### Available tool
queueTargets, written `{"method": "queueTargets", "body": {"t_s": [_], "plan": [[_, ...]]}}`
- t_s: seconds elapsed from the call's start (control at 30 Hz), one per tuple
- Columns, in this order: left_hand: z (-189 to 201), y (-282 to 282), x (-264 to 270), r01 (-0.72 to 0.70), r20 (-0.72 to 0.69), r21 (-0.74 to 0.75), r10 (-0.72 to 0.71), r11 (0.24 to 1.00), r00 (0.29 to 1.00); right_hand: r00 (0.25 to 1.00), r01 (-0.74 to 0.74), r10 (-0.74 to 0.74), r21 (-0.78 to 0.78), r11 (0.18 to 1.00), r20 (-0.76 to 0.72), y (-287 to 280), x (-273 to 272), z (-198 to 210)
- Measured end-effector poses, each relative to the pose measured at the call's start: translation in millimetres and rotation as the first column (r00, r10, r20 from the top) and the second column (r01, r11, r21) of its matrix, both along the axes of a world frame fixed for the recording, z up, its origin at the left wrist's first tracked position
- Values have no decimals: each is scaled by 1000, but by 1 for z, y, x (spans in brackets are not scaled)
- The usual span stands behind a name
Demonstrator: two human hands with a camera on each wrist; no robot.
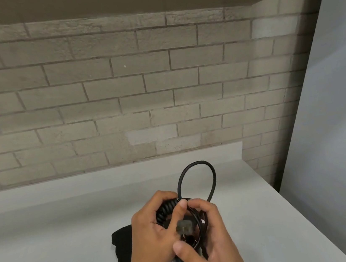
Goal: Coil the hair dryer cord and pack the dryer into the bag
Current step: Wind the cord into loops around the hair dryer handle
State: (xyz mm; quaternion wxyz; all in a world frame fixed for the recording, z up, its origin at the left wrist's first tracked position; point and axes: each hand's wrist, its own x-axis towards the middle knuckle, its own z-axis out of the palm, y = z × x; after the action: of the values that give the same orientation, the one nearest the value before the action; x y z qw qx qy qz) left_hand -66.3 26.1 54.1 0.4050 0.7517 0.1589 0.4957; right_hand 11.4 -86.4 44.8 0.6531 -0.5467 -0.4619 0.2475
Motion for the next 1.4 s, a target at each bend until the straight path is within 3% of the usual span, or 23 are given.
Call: {"method": "queueTargets", "body": {"t_s": [0.17, 0.27, 0.33, 0.43, 0.5, 0.57, 0.63, 0.8, 1.13, 1.3, 1.4], "plan": [[0, -2, 1, -39, 18, 30, 38, 999, 999, 971, 153, -147, -18, 988, 187, -1, 8, -4], [0, -3, 3, -109, 8, 52, 109, 993, 994, 928, 307, -292, -33, 951, 231, -2, 5, -9], [0, -2, 4, -159, 10, 50, 159, 986, 987, 926, 335, -322, -38, 941, 197, -6, 5, -2], [1, 2, 4, -198, 2, 33, 198, 980, 980, 964, 263, -257, 122, 957, -65, -17, 10, 19], [2, 6, 4, -207, -8, 20, 207, 978, 978, 953, 187, -110, 263, 947, -281, -28, 19, 39], [2, 9, 3, -194, -21, 2, 194, 981, 981, 922, 76, 82, 385, 920, -379, -40, 32, 59], [1, 11, 1, -142, -51, 1, 142, 990, 989, 899, 24, 165, 424, 905, -405, -48, 44, 73], [0, 14, -2, -5, -152, 55, 13, 998, 988, 896, 44, 130, 377, 925, -424, -51, 62, 86], [8, 19, -10, 63, -240, 241, -4, 968, 971, 900, 138, 52, 395, 908, -434, -61, 88, 96], [11, 20, -12, 158, -336, 226, -75, 961, 939, 923, 190, -43, 355, 915, -383, -63, 96, 99], [15, 20, -13, 147, -388, 305, -18, 941, 921, 939, 175, -33, 394, 902, -342, -63, 98, 103]]}}
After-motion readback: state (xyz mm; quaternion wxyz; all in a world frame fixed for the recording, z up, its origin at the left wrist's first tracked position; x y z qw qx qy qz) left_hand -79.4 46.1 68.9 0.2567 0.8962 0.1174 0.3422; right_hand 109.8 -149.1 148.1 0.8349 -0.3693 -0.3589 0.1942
